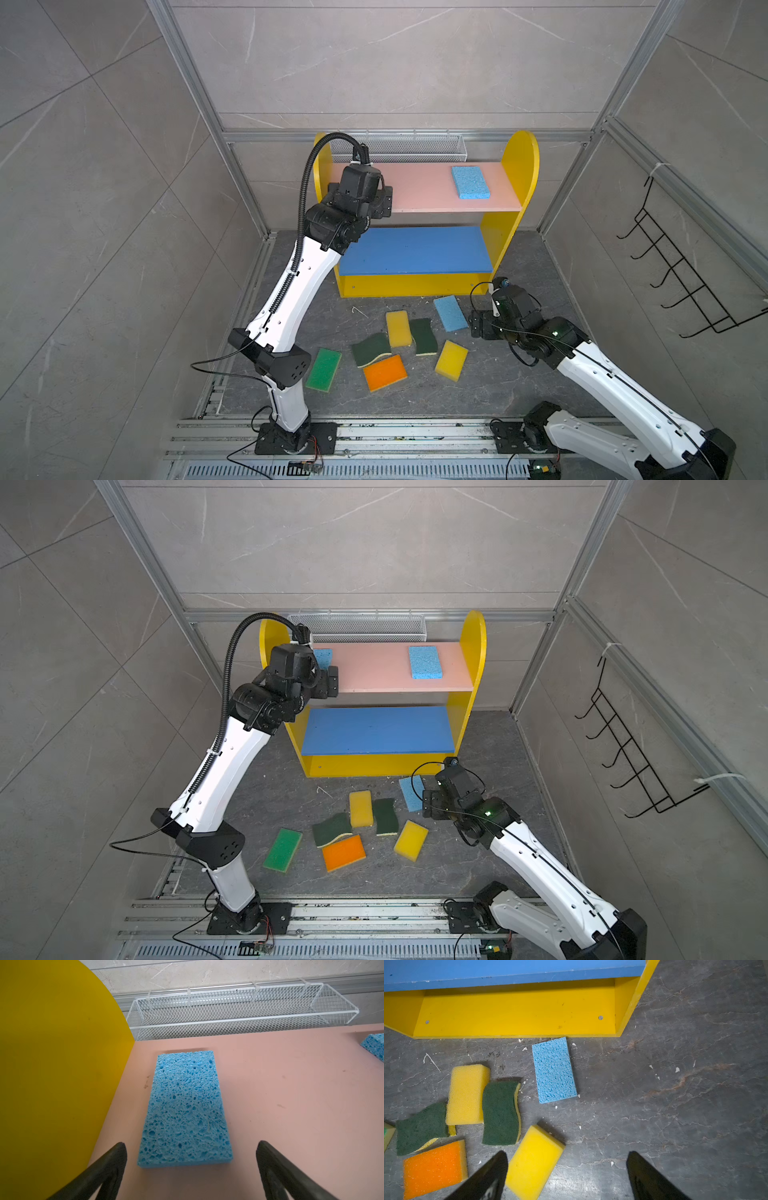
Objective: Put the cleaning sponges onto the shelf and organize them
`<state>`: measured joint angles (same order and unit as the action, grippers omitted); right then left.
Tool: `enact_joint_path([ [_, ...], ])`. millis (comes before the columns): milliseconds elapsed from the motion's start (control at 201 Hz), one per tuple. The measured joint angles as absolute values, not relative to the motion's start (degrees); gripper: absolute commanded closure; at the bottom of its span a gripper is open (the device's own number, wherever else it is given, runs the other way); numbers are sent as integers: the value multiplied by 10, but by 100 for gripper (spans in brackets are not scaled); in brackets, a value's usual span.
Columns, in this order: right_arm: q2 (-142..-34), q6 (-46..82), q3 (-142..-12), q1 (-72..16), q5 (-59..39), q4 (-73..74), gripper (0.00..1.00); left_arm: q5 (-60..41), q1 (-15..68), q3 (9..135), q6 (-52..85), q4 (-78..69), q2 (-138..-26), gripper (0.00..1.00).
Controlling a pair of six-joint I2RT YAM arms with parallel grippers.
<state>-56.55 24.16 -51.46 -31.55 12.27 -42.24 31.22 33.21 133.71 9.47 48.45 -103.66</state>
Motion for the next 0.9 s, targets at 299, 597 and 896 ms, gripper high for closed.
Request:
enact_joint_path([
  [299, -566, 239, -515, -316, 132, -423, 8, 294, 310, 1341, 111, 484, -1059, 0],
  [597, -566, 234, -515, -316, 142, -425, 8, 280, 310, 1346, 118, 476, -1072, 1],
  [896, -566, 233, -515, -316, 142, -427, 8, 244, 310, 1329, 120, 454, -1065, 4],
])
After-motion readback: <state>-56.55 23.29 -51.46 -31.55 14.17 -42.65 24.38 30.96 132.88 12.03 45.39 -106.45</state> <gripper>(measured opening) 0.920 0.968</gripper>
